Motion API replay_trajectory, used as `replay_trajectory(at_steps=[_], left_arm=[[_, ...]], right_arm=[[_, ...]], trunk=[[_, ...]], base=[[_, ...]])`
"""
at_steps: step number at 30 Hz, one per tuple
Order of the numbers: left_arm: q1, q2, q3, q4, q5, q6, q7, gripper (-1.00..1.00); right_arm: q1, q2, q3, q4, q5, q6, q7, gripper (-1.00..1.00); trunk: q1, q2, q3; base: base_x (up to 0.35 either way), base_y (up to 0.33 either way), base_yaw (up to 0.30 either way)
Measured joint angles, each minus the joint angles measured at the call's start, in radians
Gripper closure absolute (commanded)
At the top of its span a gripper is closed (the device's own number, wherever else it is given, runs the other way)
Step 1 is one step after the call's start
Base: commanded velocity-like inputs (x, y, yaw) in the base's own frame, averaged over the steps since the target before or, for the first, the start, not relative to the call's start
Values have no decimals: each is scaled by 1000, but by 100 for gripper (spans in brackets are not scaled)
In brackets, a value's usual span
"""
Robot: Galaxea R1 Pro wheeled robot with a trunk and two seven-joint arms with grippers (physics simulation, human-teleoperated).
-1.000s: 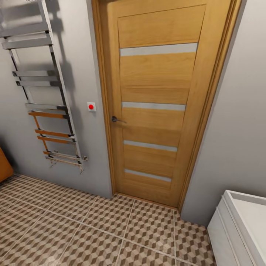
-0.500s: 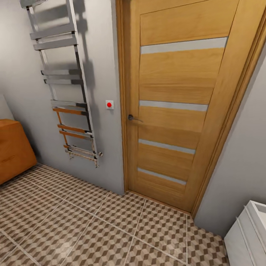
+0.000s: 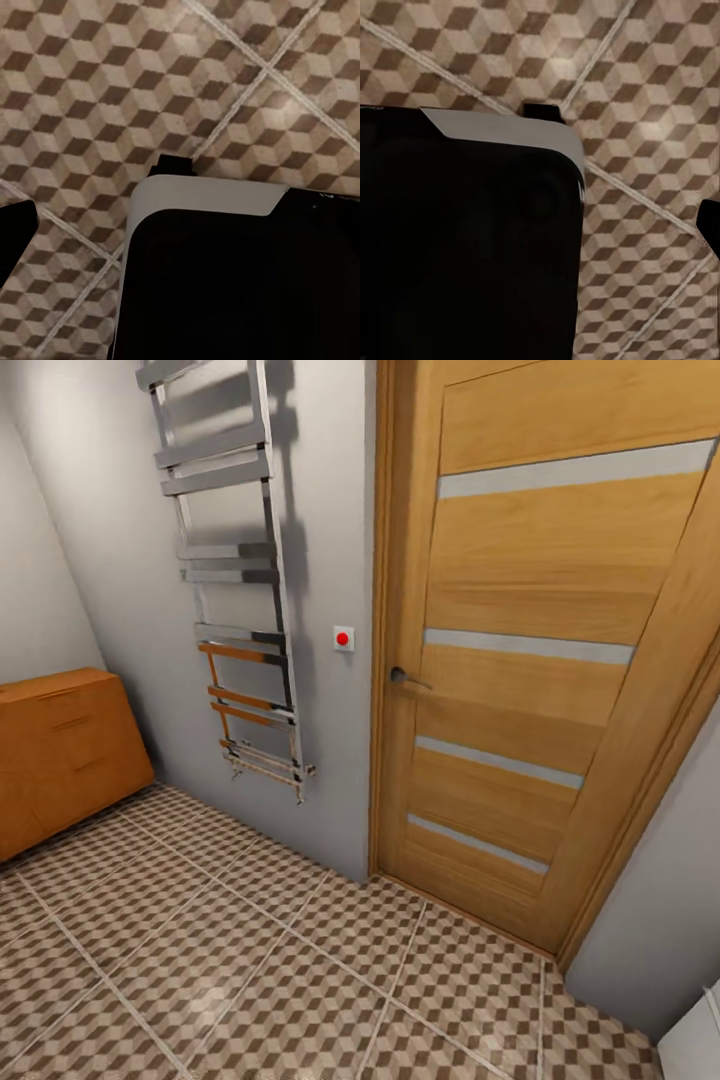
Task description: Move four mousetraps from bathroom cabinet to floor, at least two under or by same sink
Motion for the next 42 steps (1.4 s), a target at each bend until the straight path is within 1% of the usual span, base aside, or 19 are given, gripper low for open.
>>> replay_trajectory(at_steps=[9,14,15,20,23,25,31,37,42], left_arm=[[0,0,0,0,0,0,0,-100],[0,0,0,0,0,0,0,-100],[0,0,0,0,0,0,0,-100],[-1,0,0,0,0,0,0,-100],[-1,0,0,0,0,0,0,-100],[-1,0,0,0,0,0,0,-100],[-1,0,0,0,0,0,0,-100],[-1,0,0,0,0,0,0,-100],[-1,0,0,0,0,0,0,-100]], right_arm=[[0,-2,-4,0,-9,-16,3,-100],[0,-6,-7,0,-35,-20,3,-100],[0,-6,-7,0,-35,-20,3,-100],[0,-9,-7,0,-69,-22,14,-100],[0,-9,-6,0,-79,-23,21,-100],[0,-4,-3,0,-80,-21,21,-100],[0,0,-2,0,-80,-20,21,-100],[0,-6,-2,0,-83,-21,26,-100],[0,-5,-2,0,-85,-21,28,-100]], trunk=[[0,0,-7],[0,0,-11],[0,0,-12],[0,0,-15],[0,0,-16],[0,0,-17],[0,0,-22],[0,0,-26],[0,0,-30]], base=[[0,0,244],[0,0,219],[0,0,193],[0,0,157],[0,0,137],[0,0,202],[0,0,220],[0,0,240],[0,0,254]])
